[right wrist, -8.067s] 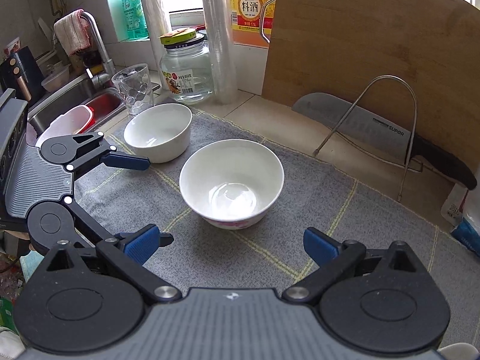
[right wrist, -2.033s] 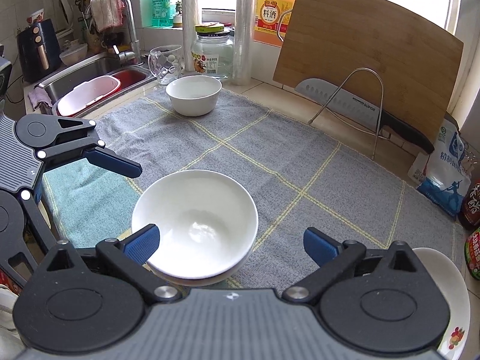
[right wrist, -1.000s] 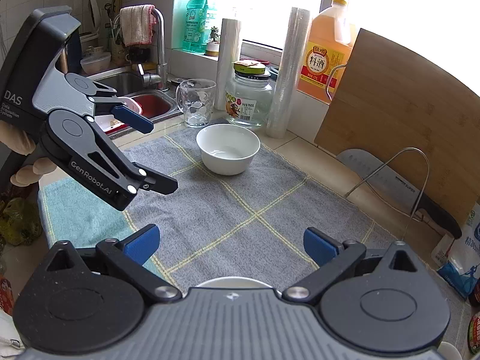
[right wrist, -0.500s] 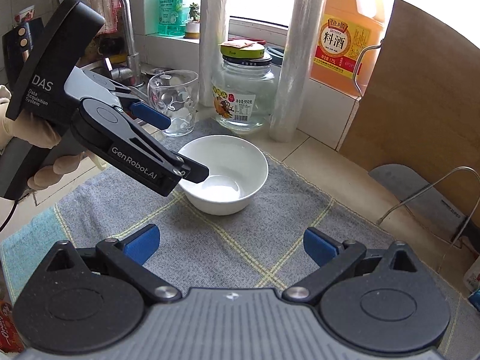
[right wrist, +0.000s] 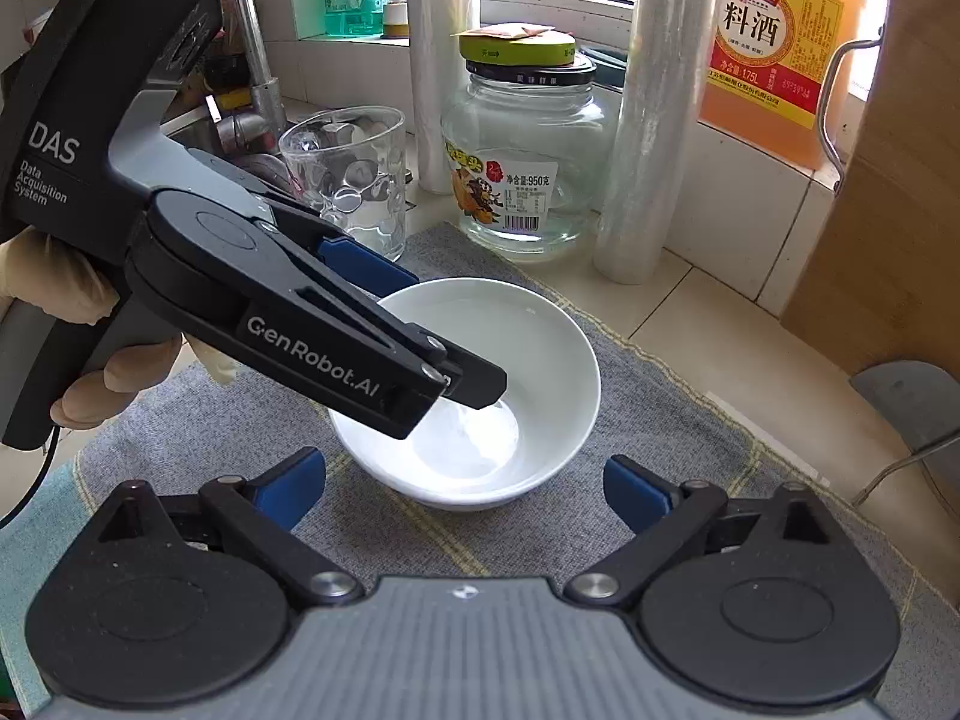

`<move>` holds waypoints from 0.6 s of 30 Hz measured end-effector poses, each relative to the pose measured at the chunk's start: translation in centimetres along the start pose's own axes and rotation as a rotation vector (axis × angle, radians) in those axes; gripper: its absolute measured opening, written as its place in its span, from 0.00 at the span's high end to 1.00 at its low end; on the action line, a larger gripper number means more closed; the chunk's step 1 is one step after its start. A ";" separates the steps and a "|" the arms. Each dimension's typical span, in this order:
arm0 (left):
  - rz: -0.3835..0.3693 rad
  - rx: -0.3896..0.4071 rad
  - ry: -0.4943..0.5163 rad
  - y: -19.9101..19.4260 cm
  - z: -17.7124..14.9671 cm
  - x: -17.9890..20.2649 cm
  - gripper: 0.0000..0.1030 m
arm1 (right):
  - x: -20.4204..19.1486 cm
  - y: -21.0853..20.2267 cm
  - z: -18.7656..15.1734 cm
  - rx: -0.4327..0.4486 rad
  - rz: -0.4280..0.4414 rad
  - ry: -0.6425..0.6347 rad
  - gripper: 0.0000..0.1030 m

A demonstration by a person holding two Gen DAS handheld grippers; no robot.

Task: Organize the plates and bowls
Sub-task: 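Close the left tool on the rim of the white bowl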

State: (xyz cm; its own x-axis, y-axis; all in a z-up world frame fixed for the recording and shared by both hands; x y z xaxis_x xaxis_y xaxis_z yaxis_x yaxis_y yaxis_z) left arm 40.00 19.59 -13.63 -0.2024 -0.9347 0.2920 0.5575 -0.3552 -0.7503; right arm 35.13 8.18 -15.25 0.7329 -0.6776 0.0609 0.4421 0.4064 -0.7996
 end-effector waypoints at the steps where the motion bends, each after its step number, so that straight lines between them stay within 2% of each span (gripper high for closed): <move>1: -0.004 -0.003 -0.002 0.1 0.0 -0.1 0.30 | 0.0 0.3 0.0 -0.005 0.000 -0.005 0.05; 3: -0.019 -0.010 -0.006 0.2 -0.1 -0.3 0.33 | -0.1 1.0 0.0 -0.016 0.000 -0.014 0.12; 9: -0.045 -0.016 0.008 0.3 -0.2 -0.4 0.34 | -0.4 1.6 0.0 -0.014 -0.007 -0.047 0.16; 12: -0.060 -0.019 0.013 0.4 -0.1 -0.4 0.39 | -0.4 1.6 0.1 -0.008 -0.007 -0.054 0.16; 18: -0.055 -0.032 0.043 0.8 0.0 -0.2 0.39 | -0.3 1.7 0.1 -0.006 -0.017 -0.062 0.13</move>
State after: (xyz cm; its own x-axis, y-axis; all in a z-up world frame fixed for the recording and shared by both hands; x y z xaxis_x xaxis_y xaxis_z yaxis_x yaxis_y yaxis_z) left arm 40.48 19.47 -14.33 -0.2668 -0.9132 0.3080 0.5190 -0.4054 -0.7525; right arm 35.73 9.14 -16.61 0.7560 -0.6451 0.1108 0.4516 0.3917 -0.8016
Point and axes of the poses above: each gripper's, at about its wrist camera, not at the fingertips, and y roughly the way its jaws point, x to its right, z to its top, the point moved 8 cm from there along y, roughly the way its jaws point, and after that the axes turned 11 degrees about -y, right-handed, at the moved point
